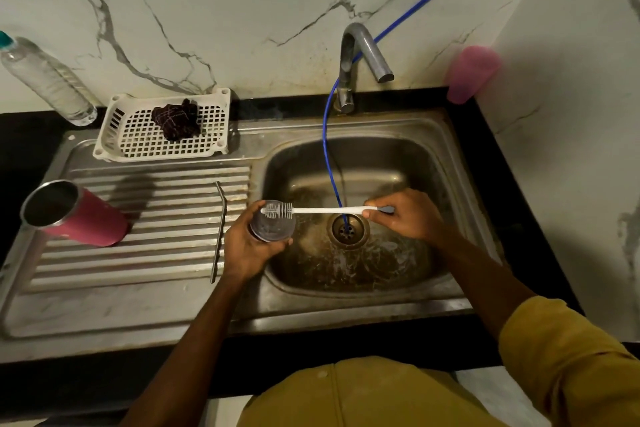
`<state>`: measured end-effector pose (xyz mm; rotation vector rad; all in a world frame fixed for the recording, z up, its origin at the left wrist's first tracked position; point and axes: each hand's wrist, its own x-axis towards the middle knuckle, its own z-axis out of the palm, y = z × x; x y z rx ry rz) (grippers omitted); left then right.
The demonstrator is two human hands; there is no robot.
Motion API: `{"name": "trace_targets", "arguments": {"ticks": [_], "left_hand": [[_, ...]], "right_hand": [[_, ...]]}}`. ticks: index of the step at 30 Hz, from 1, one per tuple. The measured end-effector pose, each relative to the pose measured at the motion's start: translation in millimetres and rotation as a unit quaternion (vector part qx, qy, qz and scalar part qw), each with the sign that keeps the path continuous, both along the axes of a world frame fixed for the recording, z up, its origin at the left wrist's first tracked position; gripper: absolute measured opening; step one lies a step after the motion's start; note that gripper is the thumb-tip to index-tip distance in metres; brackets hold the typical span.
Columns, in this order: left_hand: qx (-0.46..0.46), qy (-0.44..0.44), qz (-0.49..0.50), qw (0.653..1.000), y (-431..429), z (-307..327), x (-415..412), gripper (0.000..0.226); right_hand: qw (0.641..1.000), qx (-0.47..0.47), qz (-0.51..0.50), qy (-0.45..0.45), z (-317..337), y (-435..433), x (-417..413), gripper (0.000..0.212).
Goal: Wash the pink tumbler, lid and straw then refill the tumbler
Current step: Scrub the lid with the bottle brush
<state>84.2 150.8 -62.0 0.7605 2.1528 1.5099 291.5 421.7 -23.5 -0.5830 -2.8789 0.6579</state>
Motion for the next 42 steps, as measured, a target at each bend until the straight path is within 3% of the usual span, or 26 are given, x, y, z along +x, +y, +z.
{"name": "trace_targets", "arguments": {"ticks": [2, 12, 31, 35, 42], "left_hand": [[0.003, -0.010, -0.004, 1.000, 4.1, 10.8, -1.2, 0.090], [-0.023, 0.041, -0.057, 0.997, 15.9, 50.1, -4.4, 0.093], [-0.020, 0.077, -0.059, 0.995, 6.6, 69.3, -11.5, 0.088], [-0.019, 0.087, -0.056, 0.994, 5.0, 76.6, -9.3, 0.091], [-0.034, 0.060, -0.076, 0.995, 13.5, 73.9, -8.1, 0.106]], "right_hand": [[1.000, 0.000, -0.006, -0.004, -2.1, -4.7, 1.4, 0.030], [0.996, -0.060, -0.046, 0.037, -3.3, 11.1, 22.2, 0.046], [0.998, 0.023, -0.014, 0.052, 26.1, -9.9, 23.8, 0.044], [0.998, 0.012, 0.005, 0.067, 28.8, -13.2, 33.7, 0.031], [0.985, -0.037, -0.113, 0.129, 22.1, -35.1, 45.5, 0.040]]}}
